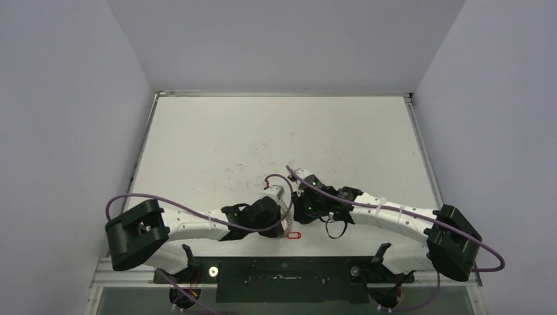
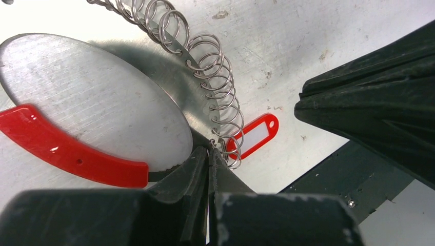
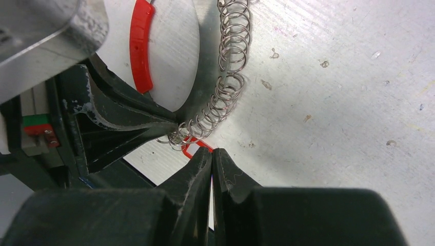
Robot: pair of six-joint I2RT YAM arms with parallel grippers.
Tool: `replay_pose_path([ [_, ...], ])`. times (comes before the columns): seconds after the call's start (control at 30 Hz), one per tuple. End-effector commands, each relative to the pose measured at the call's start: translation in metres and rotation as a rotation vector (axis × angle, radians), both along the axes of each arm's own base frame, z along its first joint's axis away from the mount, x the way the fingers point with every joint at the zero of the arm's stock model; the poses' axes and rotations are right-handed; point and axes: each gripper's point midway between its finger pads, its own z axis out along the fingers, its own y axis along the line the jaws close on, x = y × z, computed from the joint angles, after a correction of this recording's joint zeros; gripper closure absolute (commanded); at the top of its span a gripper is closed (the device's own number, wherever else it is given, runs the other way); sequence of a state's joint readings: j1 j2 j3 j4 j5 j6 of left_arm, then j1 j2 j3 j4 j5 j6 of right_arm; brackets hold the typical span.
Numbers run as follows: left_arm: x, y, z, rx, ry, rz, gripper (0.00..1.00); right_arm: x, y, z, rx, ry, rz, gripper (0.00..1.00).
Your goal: Put the keys on the keyring
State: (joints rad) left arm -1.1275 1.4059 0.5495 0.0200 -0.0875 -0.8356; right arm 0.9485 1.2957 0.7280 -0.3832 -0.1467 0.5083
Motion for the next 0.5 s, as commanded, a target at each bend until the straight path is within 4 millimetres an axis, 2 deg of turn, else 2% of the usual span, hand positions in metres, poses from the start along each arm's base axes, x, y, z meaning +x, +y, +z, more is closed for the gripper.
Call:
replay_pose_path([
  [0.0,-0.002,0.006,-0.001,0.078,-0.038,0.015,1.0,0.007,0.013,0.019,0.074,-0.062,0.037,0.94],
  [0.1,0.001,0.008,0.009,0.058,-0.061,0.034,0.99,0.007,0.013,0.02,0.07,-0.081,0.058,0.91],
  [0.27,0.004,0.016,0.03,-0.005,-0.108,0.067,0.86,0.009,0.012,0.024,0.062,-0.13,0.087,0.88],
  [0.37,0.004,0.024,0.04,-0.041,-0.133,0.082,0.76,0.014,0.013,0.034,0.066,-0.2,0.105,0.83],
  [0.47,0.003,0.032,0.048,-0.082,-0.153,0.097,0.69,0.024,0.015,0.054,0.114,-0.326,0.116,0.75],
])
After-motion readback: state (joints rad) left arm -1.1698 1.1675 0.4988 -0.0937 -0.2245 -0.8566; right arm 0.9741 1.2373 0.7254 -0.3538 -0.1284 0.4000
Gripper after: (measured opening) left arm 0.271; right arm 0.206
